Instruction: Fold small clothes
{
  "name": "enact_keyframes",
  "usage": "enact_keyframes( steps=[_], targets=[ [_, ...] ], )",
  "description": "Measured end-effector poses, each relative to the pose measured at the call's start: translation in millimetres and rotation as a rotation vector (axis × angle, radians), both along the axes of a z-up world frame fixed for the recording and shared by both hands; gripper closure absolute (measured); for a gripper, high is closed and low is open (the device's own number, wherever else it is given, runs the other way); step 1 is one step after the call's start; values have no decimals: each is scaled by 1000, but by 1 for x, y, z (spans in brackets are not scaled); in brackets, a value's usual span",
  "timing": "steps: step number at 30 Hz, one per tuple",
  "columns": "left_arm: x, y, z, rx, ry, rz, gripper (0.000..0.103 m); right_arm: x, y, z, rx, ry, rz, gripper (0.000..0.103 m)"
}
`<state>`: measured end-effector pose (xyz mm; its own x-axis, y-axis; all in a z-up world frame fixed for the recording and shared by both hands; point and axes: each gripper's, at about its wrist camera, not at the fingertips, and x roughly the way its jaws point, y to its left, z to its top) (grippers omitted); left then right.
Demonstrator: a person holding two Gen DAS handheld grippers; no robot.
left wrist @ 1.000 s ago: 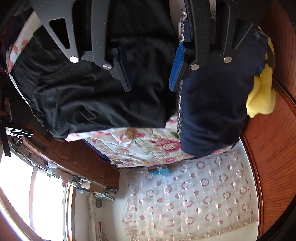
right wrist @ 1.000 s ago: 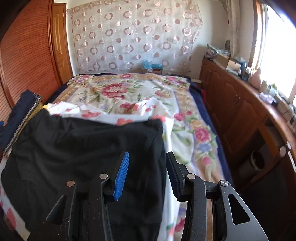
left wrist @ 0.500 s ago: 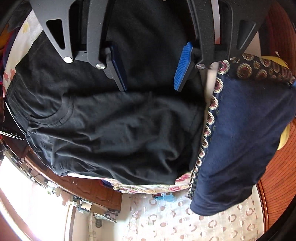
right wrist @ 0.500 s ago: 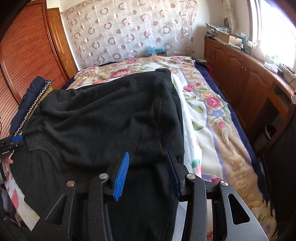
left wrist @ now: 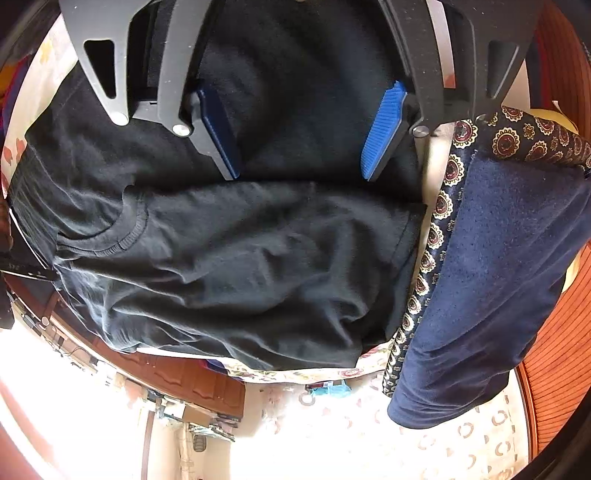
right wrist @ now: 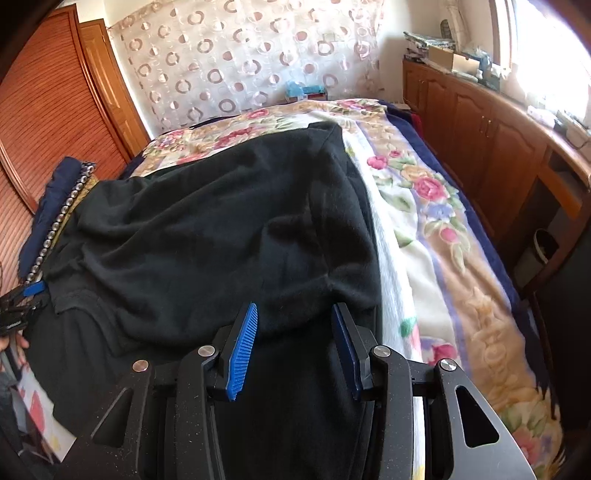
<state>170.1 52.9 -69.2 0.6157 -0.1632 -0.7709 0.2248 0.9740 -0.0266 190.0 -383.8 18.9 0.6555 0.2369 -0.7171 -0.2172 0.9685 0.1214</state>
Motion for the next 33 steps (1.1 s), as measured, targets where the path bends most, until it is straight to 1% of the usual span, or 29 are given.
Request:
enact_keyframes(
  steps=[1,5,7,10,11,15,16,21,24,28,29,30,31,33],
  targets=[
    [0,0,0,1,0,-1,33,3,3,-1,-17,-9,-1,60],
    [-2,1,0,1,0,-1,33,2,0,-2,-13,-19,-3,59],
    [-2,0,0,1,0,-1,33,0,10,-10,-38,-41,2,59],
    [-2,1,0,-3,-1,14,33,-6,16,-15,-58,-47,-1,58],
    [-3,3,1,-16,-1,26,33,-6,16,-15,-62,-47,-1,58],
    [-2,14,2,-126,-3,89,33,-5,23,-17,-77,-48,2,57],
    [-1,16,3,-141,-2,98,33,-5,24,-17,-83,-49,2,57],
    [5,29,6,-250,3,183,33,-6,26,-14,-136,-53,2,57],
    [10,35,5,-285,8,241,33,-6,24,-13,-135,-52,4,57],
    [13,40,3,-345,0,272,33,-6,24,-12,-142,-53,5,57],
    [12,41,2,-349,-7,276,35,-6,24,-12,-146,-54,5,57],
    [11,40,1,-349,-10,272,41,-6,24,-12,-150,-55,6,57],
    [10,39,1,-345,-10,268,51,-6,24,-12,-151,-55,6,57],
    [8,39,-1,-340,-13,261,64,-6,24,-12,-151,-55,5,57]
  ],
)
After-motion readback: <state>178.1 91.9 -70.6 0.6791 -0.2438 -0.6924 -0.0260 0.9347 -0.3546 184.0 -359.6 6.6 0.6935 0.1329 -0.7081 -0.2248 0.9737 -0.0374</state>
